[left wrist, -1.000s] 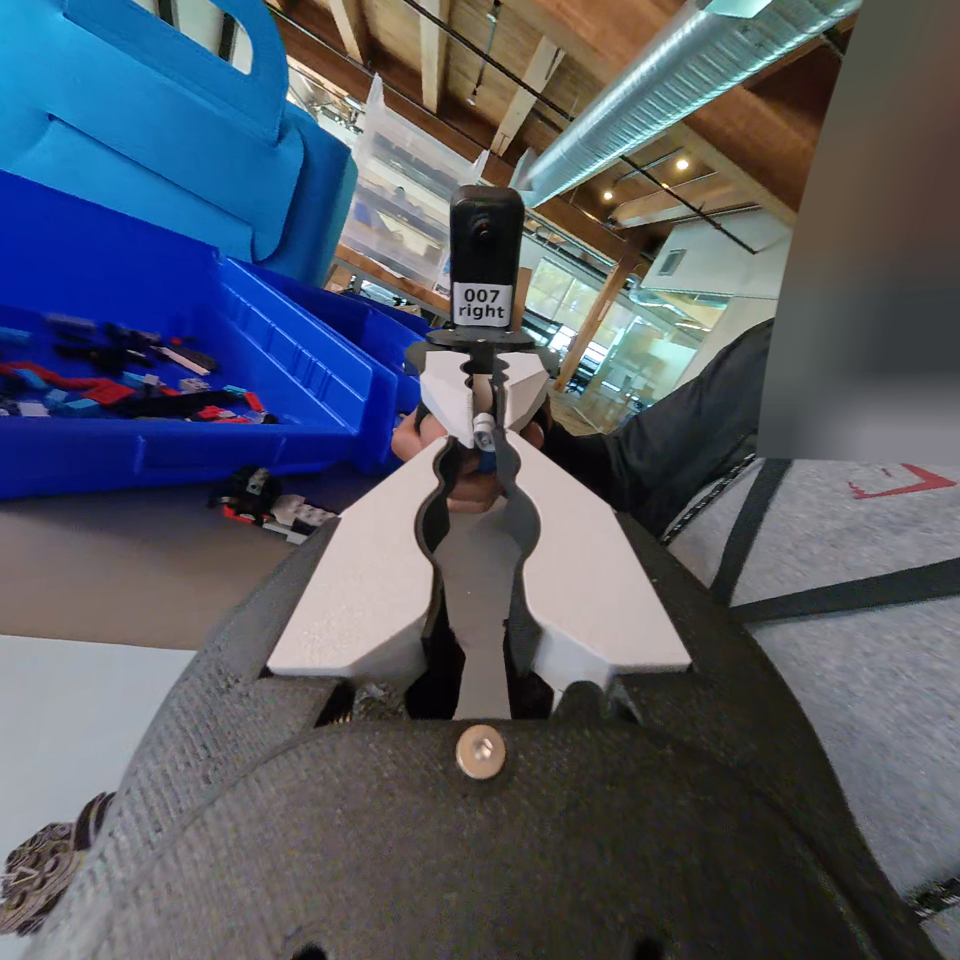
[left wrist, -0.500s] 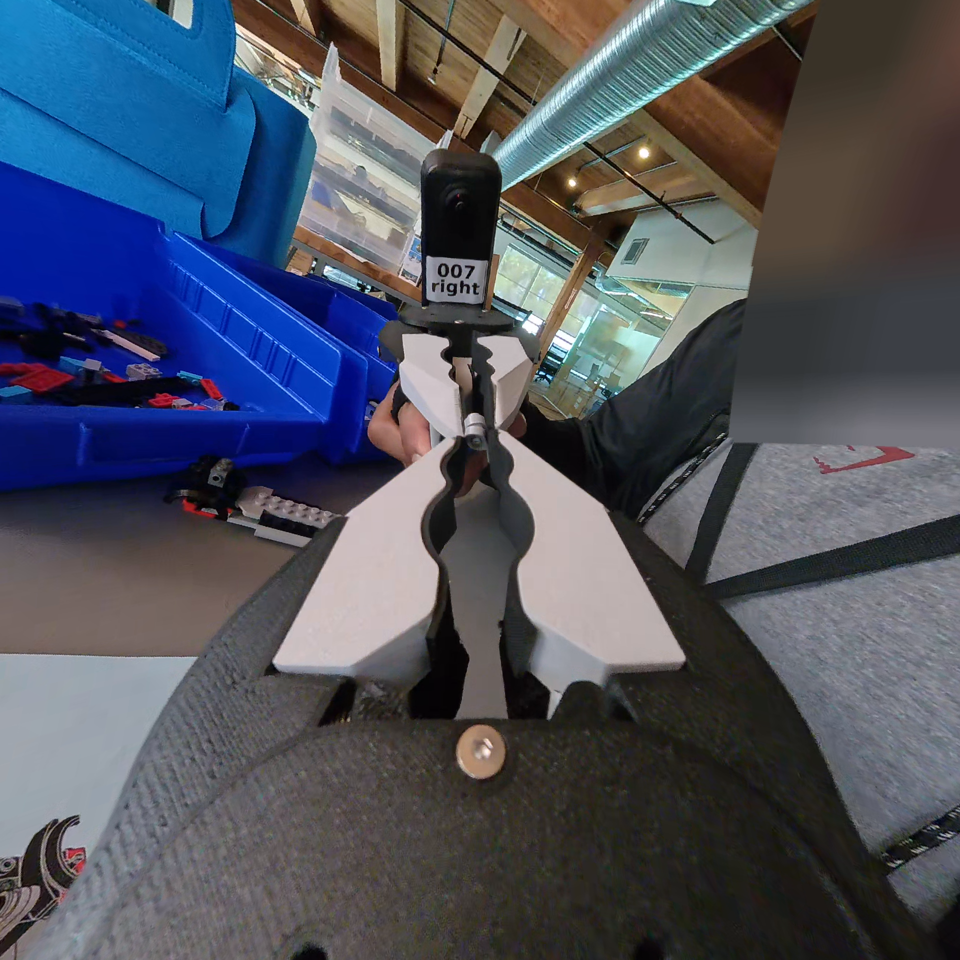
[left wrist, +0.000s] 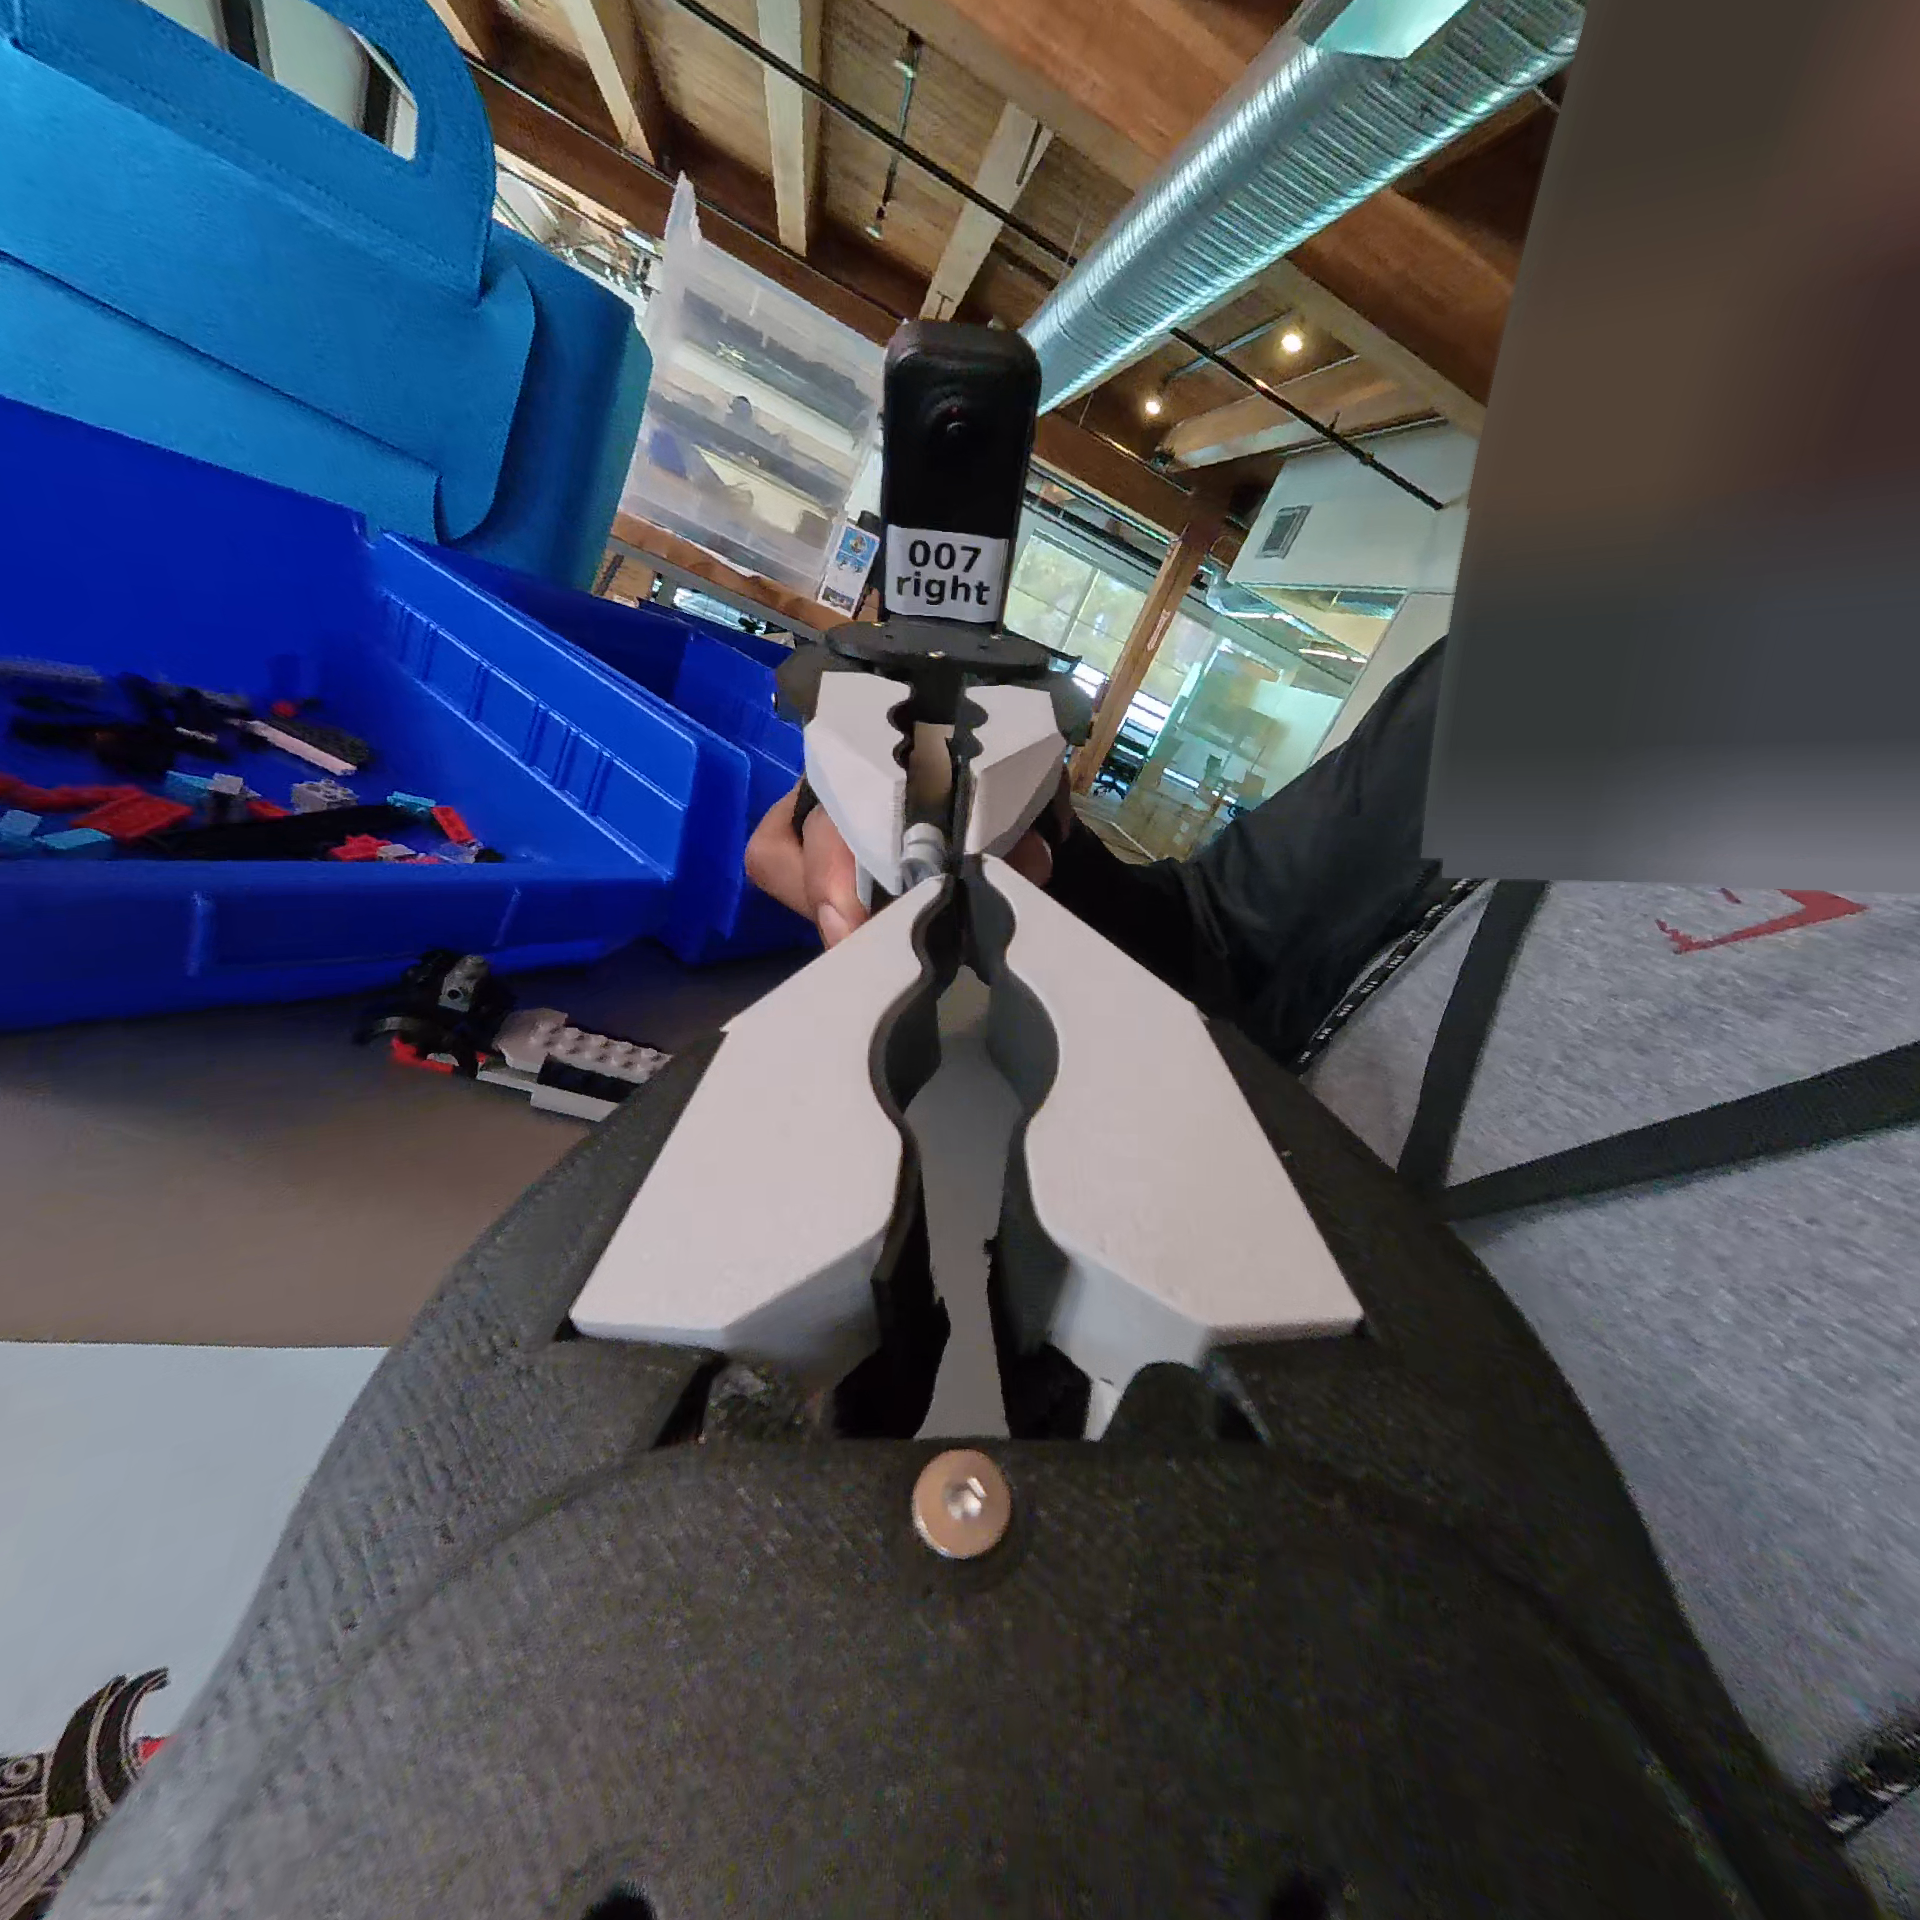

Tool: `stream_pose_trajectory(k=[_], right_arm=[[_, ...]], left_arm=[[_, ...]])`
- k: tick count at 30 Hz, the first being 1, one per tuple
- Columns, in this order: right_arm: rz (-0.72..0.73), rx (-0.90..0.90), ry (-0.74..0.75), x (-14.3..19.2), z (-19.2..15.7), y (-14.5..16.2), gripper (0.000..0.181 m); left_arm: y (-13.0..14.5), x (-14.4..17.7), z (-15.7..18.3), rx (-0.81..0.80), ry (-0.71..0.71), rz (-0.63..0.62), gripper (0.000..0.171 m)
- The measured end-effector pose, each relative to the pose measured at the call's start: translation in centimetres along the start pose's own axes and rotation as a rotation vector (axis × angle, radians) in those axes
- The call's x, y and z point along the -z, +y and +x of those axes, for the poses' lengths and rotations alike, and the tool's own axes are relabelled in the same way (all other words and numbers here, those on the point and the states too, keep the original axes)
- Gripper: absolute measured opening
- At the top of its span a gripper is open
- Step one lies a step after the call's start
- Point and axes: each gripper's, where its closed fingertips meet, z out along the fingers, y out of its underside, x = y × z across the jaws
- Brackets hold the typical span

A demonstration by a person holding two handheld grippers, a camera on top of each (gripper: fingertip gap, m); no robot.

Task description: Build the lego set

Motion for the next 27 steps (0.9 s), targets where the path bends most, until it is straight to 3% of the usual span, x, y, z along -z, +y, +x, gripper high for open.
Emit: stream_pose_trajectory(k=[3, 8, 19, 27], right_arm=[[0.010, -0.015, -0.007, 0.1, 0.0, -0.1, 0.008], [-0.007, -0.023, -0.039, -0.1, -0.4, 0.2, 0.008], [-0.024, -0.022, -0.071, -0.2, -1.1, 0.3, 0.008], [-0.022, 0.059, 0.034, 0.2, 0.0, -0.2, 0.008]], left_arm=[[0.1, 0.1, -0.4, 0.003, -0.017, -0.002, 0.000], [0.3, 0.0, -0.4, 0.000, -0.016, -0.008, 0.015], [0.5, -0.2, 0.4, -0.020, 0.028, -0.007, 0.008], [-0.1, -0.1, -0.1, -0.067, -0.027, 0.034, 0.008]])
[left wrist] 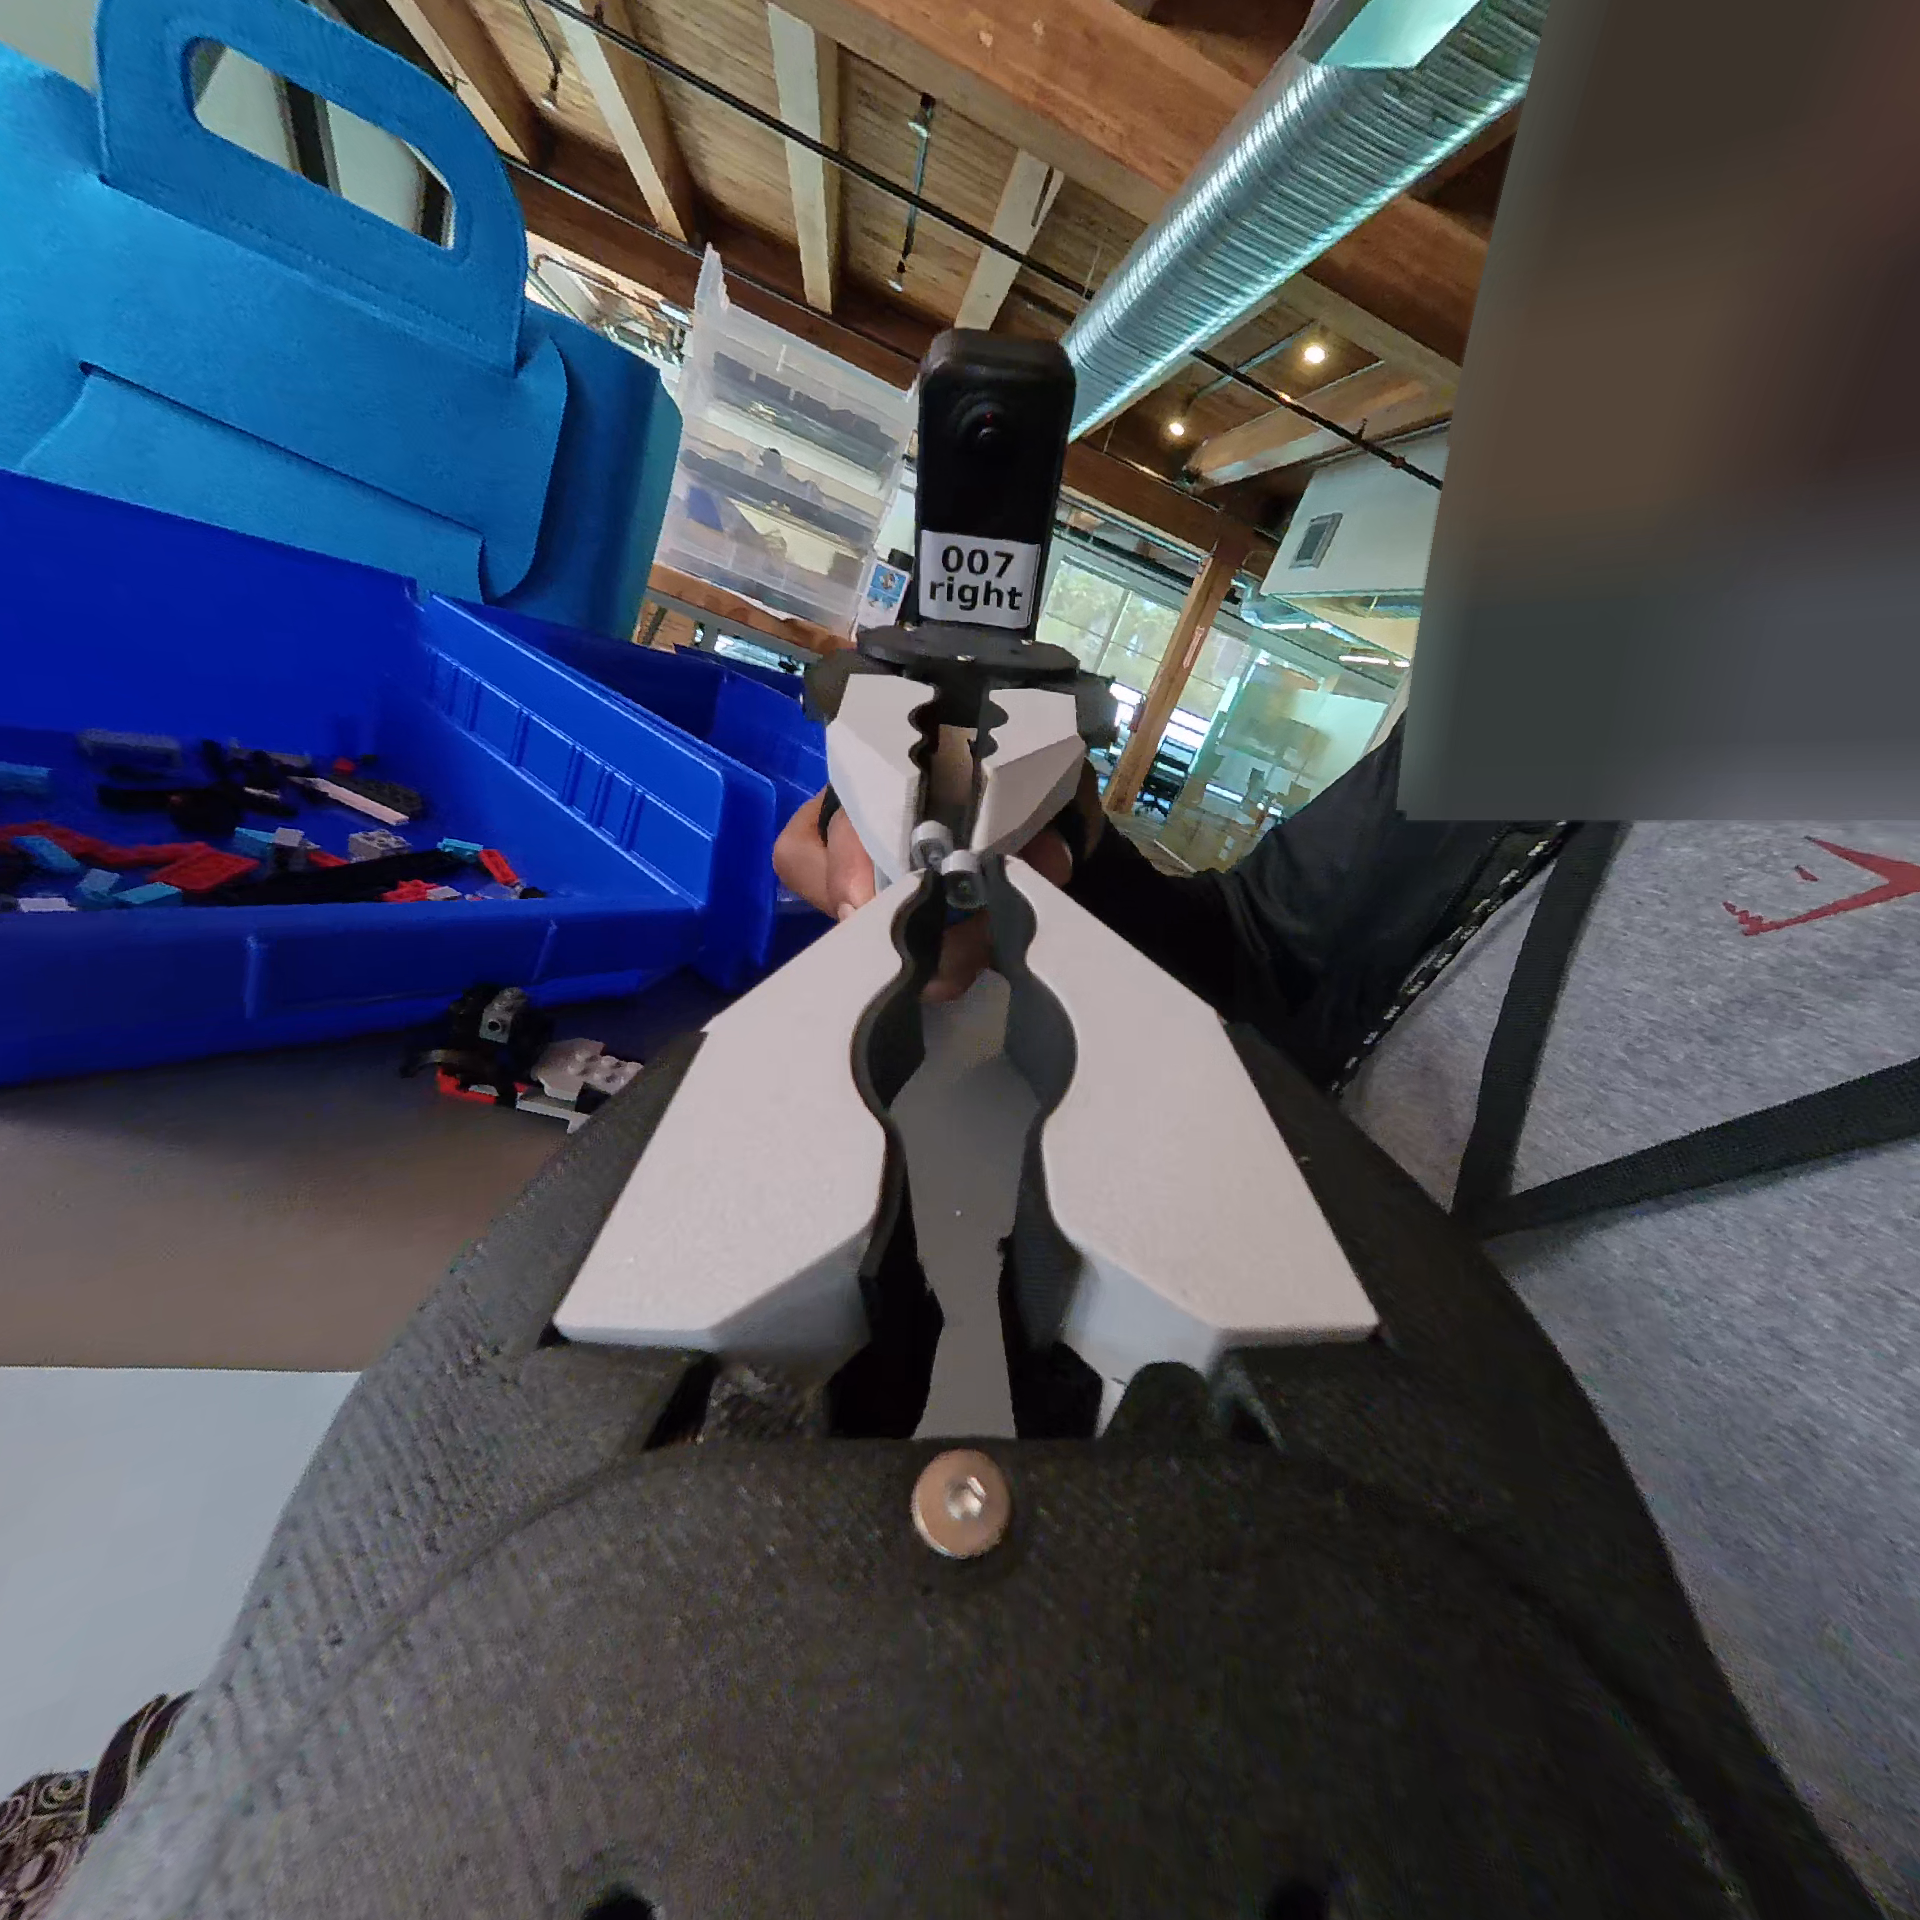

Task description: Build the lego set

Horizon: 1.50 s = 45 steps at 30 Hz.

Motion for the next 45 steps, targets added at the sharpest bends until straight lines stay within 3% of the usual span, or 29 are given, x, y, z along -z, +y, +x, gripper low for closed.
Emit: stream_pose_trajectory(k=[29, 45], right_arm=[[0.039, -0.081, -0.084, -0.1, -0.8, -0.4, 0.008], [0.048, -0.121, -0.032, 0.0, 0.2, -0.5, 0.008]], left_arm=[[-0.4, -0.3, 0.2, 0.057, 0.026, 0.071, 0.008], [-0.7, -0.4, -0.9, 0.168, -0.021, 0.148, 0.008]])
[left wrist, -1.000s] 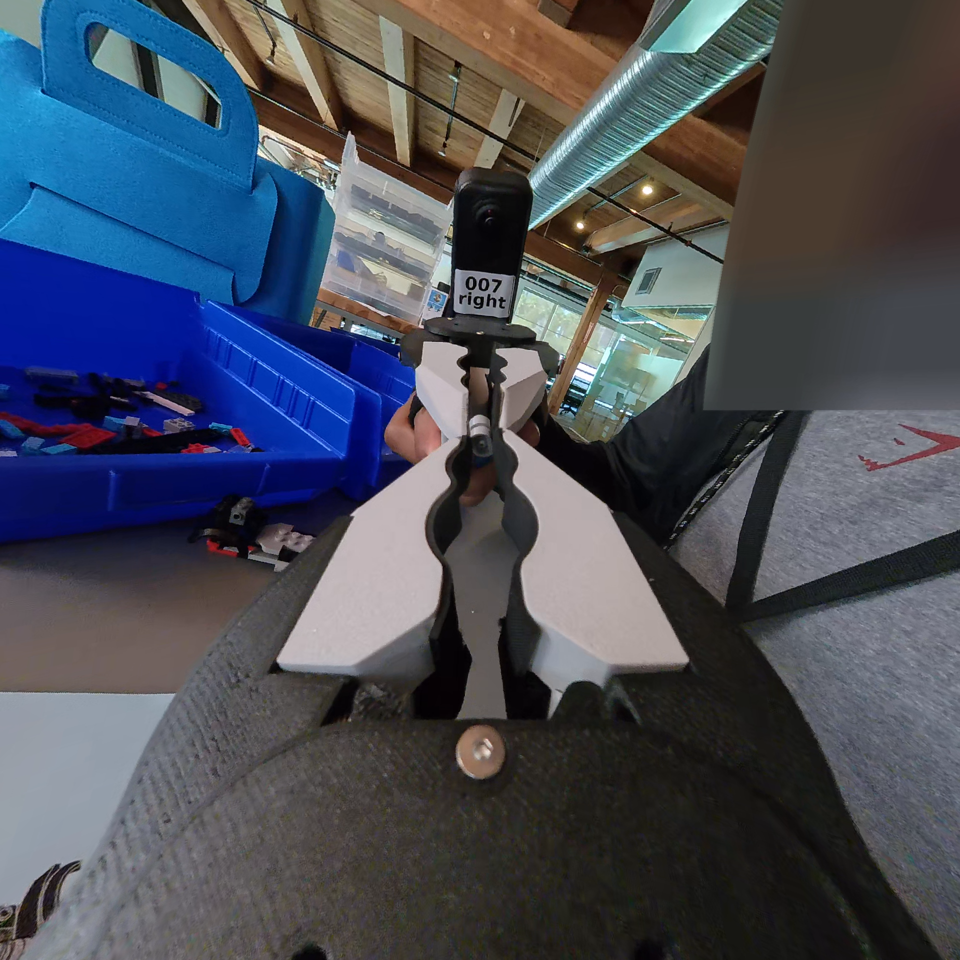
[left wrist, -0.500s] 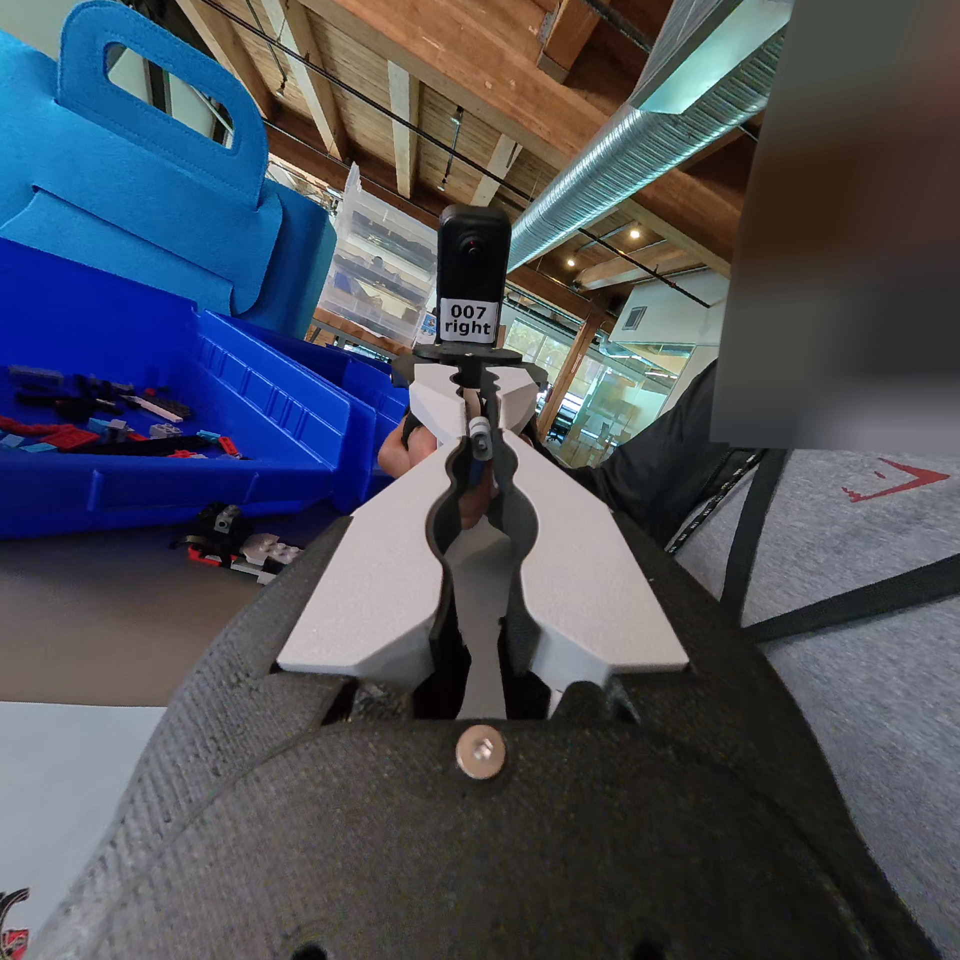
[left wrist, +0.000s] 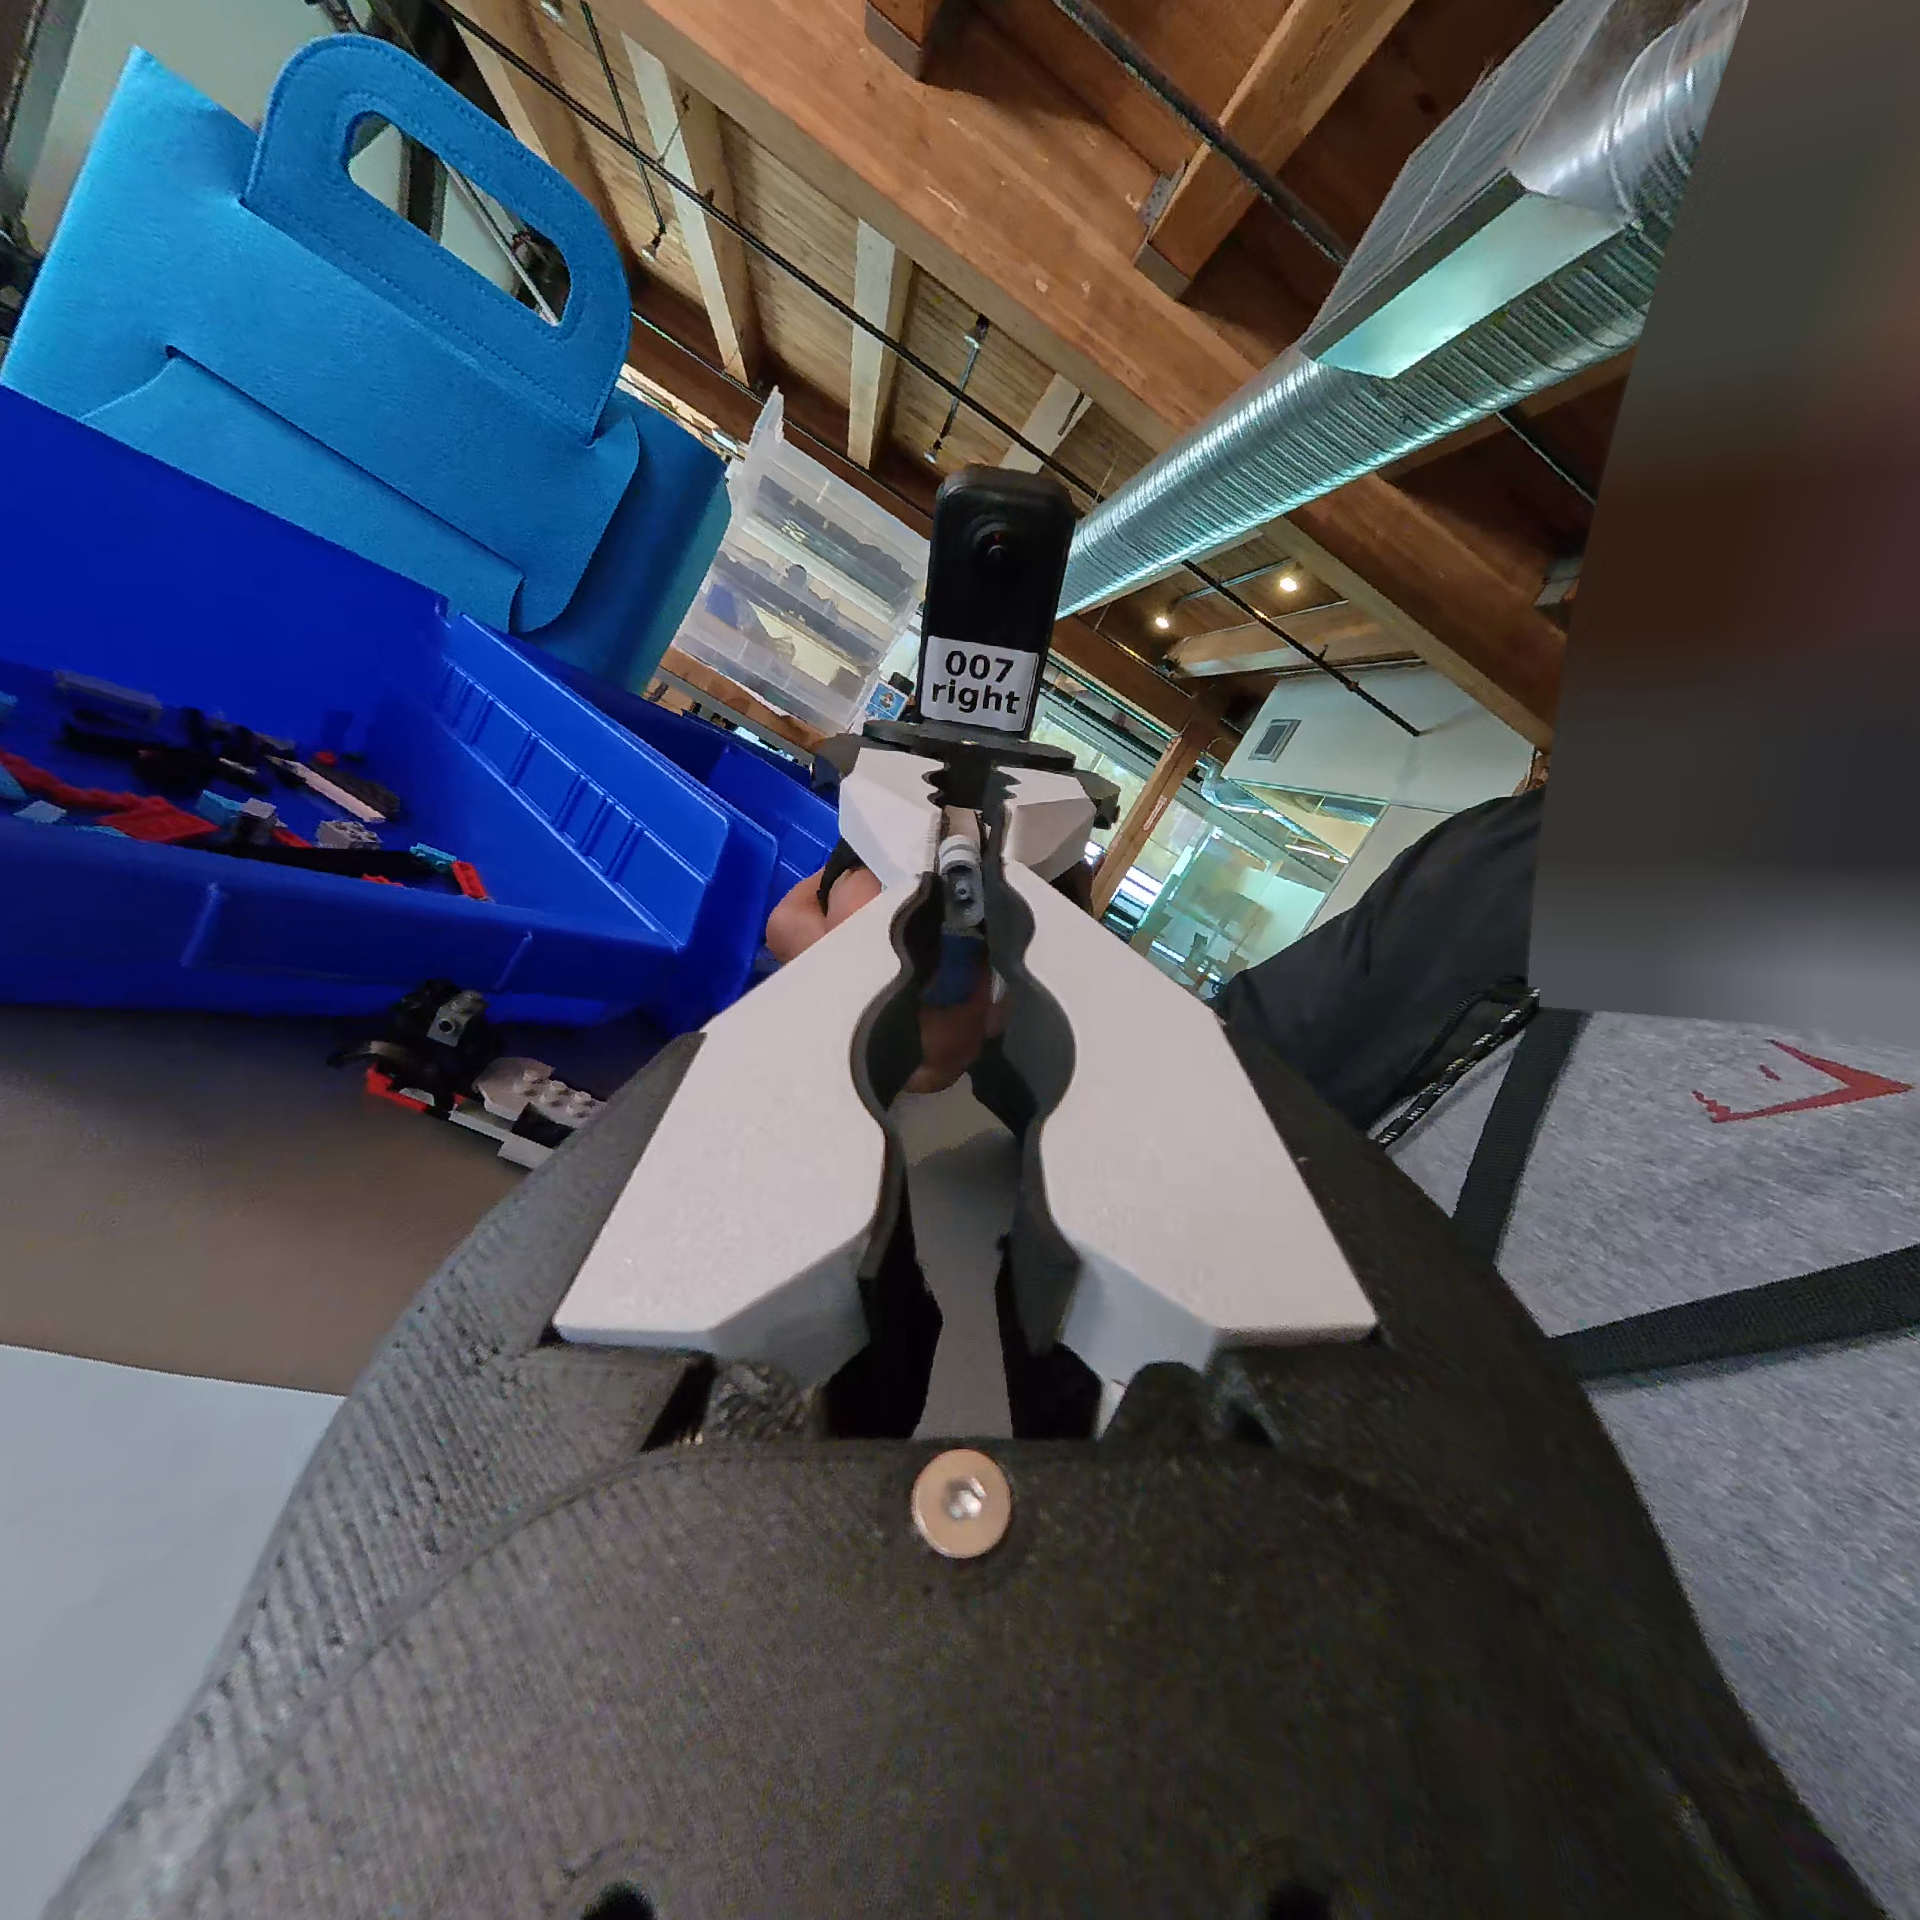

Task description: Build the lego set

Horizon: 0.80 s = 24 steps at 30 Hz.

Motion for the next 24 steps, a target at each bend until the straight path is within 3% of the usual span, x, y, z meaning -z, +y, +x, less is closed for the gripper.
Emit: stream_pose_trajectory(k=[24], right_arm=[[-0.013, 0.013, 0.022, -0.03, 0.26, 0.23, 0.008]], left_arm=[[0.02, -0.18, -0.18, -0.025, -0.032, 0.021, 0.008]])
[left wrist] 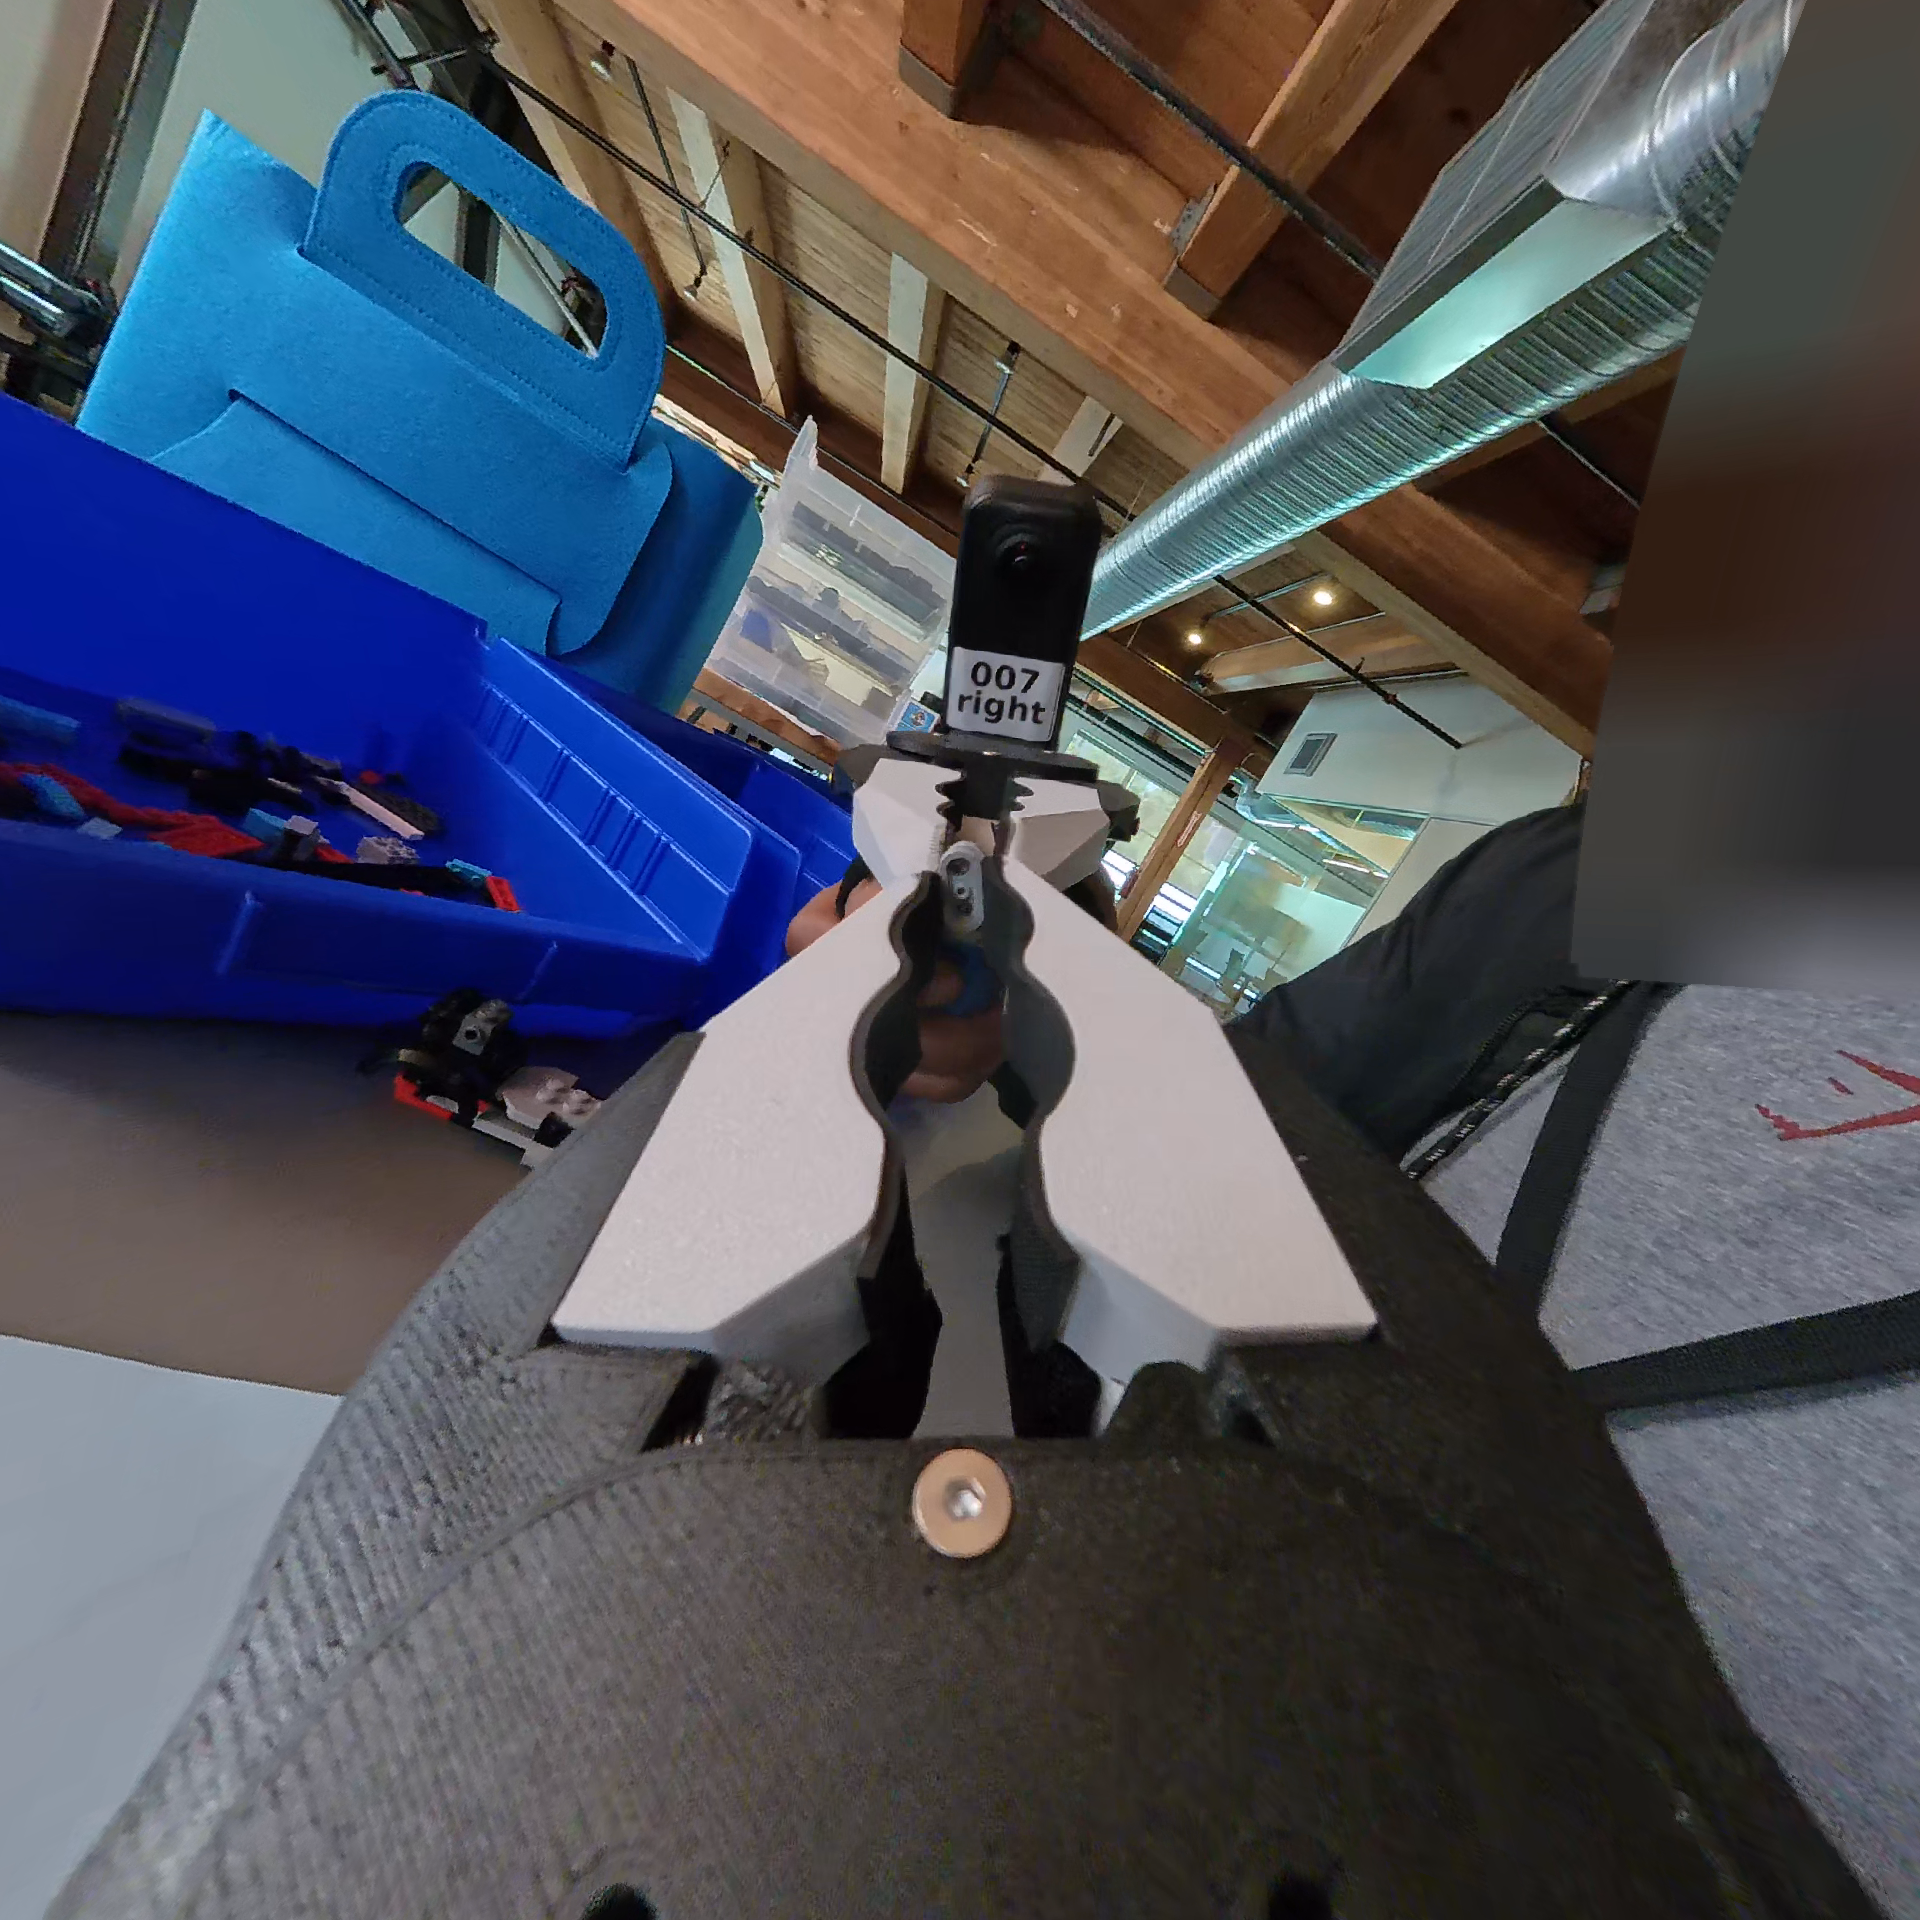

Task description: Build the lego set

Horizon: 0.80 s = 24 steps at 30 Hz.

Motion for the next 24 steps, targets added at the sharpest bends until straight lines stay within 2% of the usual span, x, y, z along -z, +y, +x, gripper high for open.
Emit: stream_pose_trajectory(k=[10, 24], right_arm=[[0.125, -0.026, 0.006, 0.3, -1.0, -0.5, 0.008], [0.186, -0.017, 0.048, 0.5, -1.7, -0.4, 0.008]], left_arm=[[-0.2, -0.3, 1.4, -0.031, 0.059, 0.007, 0.008], [0.1, -0.8, 2.1, -0.095, 0.053, -0.006, 0.009]])
